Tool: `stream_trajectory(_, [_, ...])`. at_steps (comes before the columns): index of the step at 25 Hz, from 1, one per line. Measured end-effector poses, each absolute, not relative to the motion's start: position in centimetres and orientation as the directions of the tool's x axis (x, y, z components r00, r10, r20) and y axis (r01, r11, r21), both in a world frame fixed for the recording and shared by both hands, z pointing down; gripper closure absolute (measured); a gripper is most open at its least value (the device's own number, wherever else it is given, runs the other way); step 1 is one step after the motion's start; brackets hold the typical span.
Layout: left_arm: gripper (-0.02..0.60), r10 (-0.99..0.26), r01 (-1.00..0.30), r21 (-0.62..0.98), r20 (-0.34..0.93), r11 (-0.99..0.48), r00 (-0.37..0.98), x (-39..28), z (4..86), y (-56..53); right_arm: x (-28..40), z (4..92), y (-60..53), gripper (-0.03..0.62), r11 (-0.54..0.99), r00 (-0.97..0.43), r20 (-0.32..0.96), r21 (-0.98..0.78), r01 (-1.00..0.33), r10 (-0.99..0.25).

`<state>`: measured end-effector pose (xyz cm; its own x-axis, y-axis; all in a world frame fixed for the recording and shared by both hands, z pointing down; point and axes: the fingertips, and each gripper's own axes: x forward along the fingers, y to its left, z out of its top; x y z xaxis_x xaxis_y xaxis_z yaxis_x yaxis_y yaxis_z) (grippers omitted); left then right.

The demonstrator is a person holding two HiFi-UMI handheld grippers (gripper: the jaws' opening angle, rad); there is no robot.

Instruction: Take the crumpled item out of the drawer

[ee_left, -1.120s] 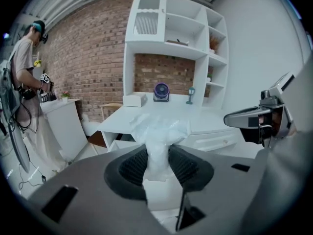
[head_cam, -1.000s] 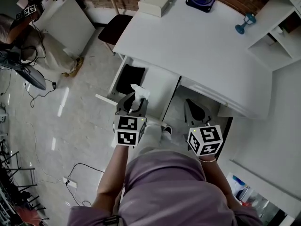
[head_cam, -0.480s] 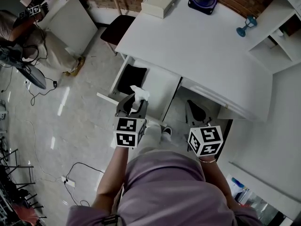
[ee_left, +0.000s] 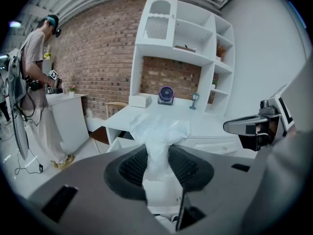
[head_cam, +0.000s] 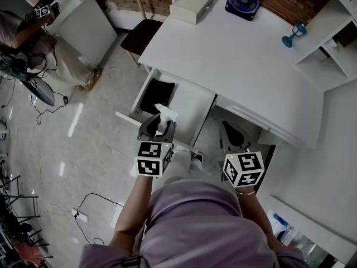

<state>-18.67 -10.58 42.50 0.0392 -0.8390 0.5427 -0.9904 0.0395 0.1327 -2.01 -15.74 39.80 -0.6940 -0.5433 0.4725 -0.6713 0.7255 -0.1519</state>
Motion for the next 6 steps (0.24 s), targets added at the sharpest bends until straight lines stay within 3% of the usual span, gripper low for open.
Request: stream_trajectory(6, [0.439, -0.845, -0.992, 0.125, 0.533, 0.033, 0.039, -19.15, 42.27, -11.43, -2.48, 39.72, -16.33, 0.591, 0.725, -0.7, 0.467, -0.162, -0.669, -0.541])
